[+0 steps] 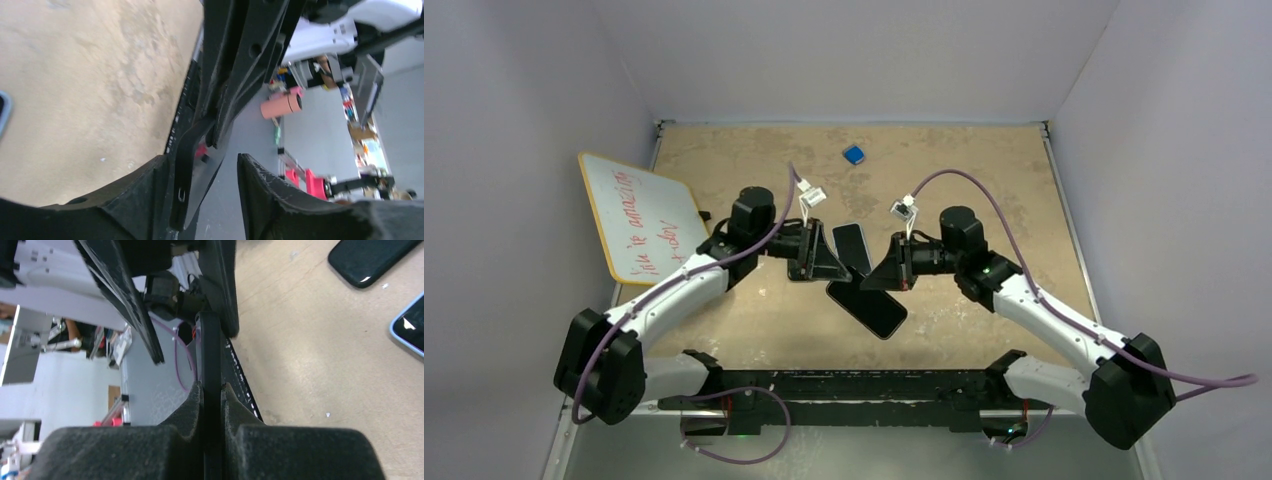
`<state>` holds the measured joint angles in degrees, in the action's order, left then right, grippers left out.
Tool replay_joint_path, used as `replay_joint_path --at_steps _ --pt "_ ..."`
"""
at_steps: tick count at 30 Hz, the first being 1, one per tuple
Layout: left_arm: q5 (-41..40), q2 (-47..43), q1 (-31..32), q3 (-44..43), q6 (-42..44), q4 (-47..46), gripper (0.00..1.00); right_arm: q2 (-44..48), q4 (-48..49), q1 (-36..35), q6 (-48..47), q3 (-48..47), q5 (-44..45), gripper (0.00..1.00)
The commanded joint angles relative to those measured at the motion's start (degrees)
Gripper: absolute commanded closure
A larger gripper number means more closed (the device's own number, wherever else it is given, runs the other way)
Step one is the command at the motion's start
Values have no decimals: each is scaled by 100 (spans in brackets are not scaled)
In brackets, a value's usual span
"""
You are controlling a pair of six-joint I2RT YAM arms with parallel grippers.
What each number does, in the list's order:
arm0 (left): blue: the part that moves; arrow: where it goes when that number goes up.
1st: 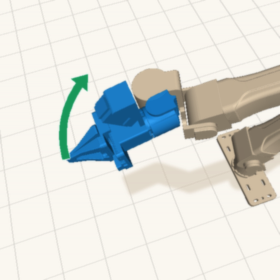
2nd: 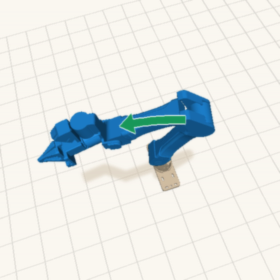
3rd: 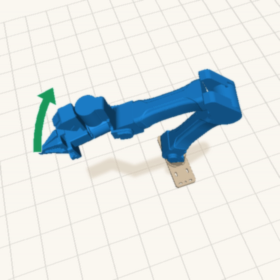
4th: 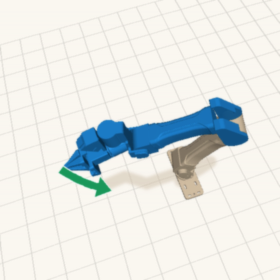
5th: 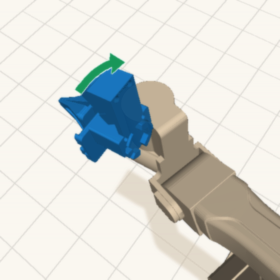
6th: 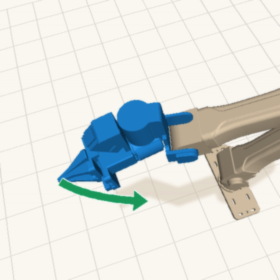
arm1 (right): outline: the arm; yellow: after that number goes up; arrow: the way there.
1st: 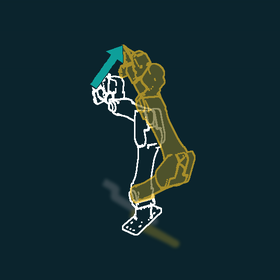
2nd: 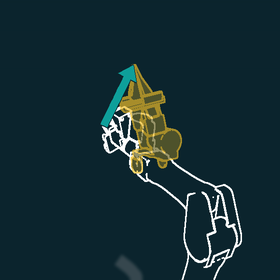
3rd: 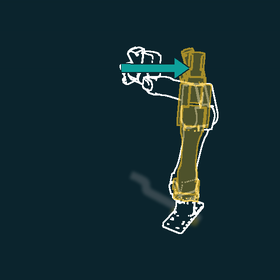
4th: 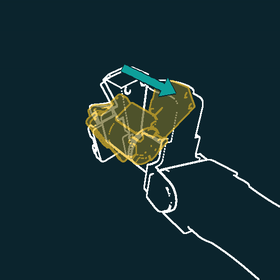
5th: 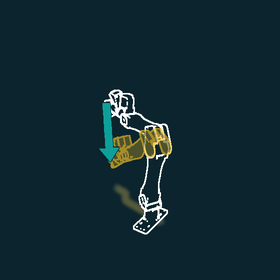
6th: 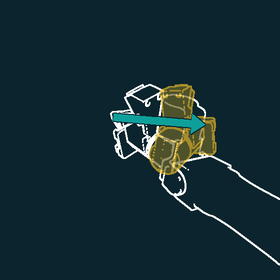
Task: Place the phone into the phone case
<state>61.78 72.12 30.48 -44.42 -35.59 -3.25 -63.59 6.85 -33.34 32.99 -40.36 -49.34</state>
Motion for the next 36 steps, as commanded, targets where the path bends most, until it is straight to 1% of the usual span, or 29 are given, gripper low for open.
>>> replay_joint_path --at_steps 1,4,7,10,12,14,16,18,21,23,25,26,29,30,32,34,36 --pt "-783 -496 -436 -210 -357 -12 43 426 858 -14 885 187 681 100" --pt "-1147 -751 -574 -88 -622 -34 42 648 1400 -14 1474 446 1274 100" --pt "-1321 -866 -589 98 -933 -204 41 812 1889 -14 1829 633 1754 100" --pt "-1298 -924 -587 360 -1405 -724 39 824 2359 -14 2140 783 1861 100" --pt "-1255 -915 -587 483 -1560 -999 39 801 2613 -14 2300 850 1863 100" --pt "-1231 -879 -587 513 -1569 -1088 41 785 2709 -14 2364 857 1884 100" --pt "-1237 -824 -587 497 -1538 -1088 45 806 2732 -14 2401 875 1937 100" --pt "-1264 -774 -587 504 -1519 -1089 50 834 2727 -14 2405 899 1983 100" --pt "-1268 -695 -587 535 -1532 -1132 60 857 2715 -14 2420 942 2046 100" --pt "-1297 -682 -587 548 -1532 -1139 77 853 2725 -14 2442 951 2051 100" --pt "-1388 -688 -587 507 -1475 -1004 97 856 2713 -14 2446 964 2072 100" --pt "-1499 -690 -587 460 -1386 -823 100 862 2704 -14 2442 973 2081 100" --pt "-2053 -638 -555 68 -783 209 100 830 2600 -14 2367 920 2164 100" --pt "-2252 -616 -526 -108 -556 710 100 795 2482 -14 2322 871 2184 100" --pt "-2306 -621 -493 -288 -345 966 100 721 2303 -14 2238 777 2196 100" --pt "-2317 -713 -499 -351 -354 998 85 721 2295 -14 2229 774 2283 100" --pt "-2387 -816 -499 -365 -417 1018 63 759 2256 -15 2221 758 2432 100"
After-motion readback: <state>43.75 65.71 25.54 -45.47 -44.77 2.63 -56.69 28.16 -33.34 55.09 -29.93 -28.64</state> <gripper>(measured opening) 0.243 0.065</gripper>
